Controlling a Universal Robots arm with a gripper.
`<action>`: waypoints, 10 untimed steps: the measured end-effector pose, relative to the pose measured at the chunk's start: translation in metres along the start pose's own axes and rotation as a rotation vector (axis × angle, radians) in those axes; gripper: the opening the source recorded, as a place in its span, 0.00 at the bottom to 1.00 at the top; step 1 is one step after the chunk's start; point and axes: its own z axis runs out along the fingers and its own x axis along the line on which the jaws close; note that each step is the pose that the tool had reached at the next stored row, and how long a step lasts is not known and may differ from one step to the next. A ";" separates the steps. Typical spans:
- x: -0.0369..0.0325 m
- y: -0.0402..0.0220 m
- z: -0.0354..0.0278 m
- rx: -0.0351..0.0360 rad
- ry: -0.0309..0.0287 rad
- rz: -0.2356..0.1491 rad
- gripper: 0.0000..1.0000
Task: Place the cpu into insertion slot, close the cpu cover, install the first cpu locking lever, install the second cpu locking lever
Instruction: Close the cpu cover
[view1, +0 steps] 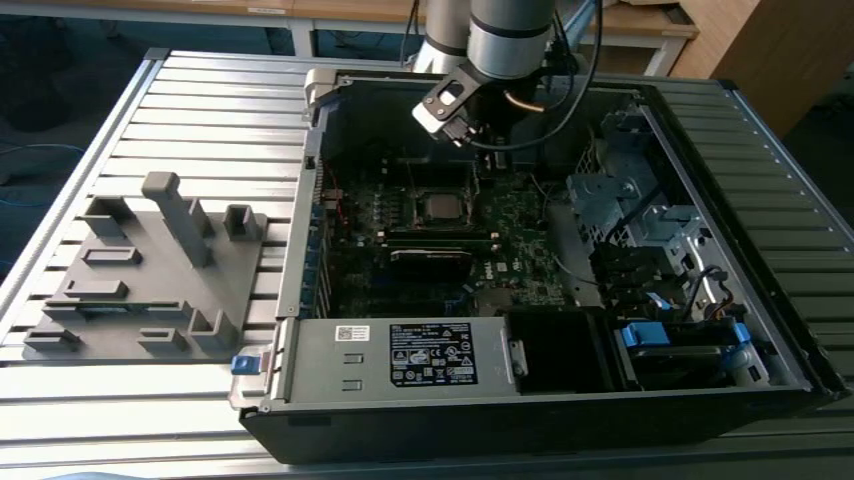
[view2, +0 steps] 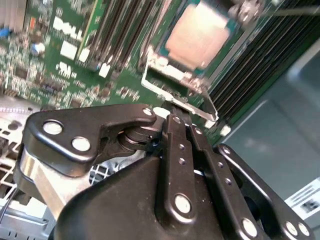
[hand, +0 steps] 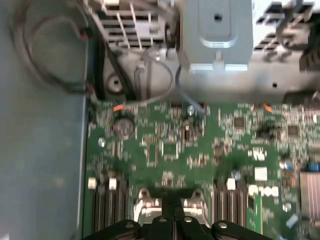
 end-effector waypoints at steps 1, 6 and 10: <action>0.0000 -0.0045 -0.0002 -0.0018 0.0000 0.000 0.10; 0.0001 -0.0209 -0.0008 -0.0071 0.0001 0.000 0.10; 0.0000 -0.0300 -0.0004 -0.0082 0.0000 0.000 0.10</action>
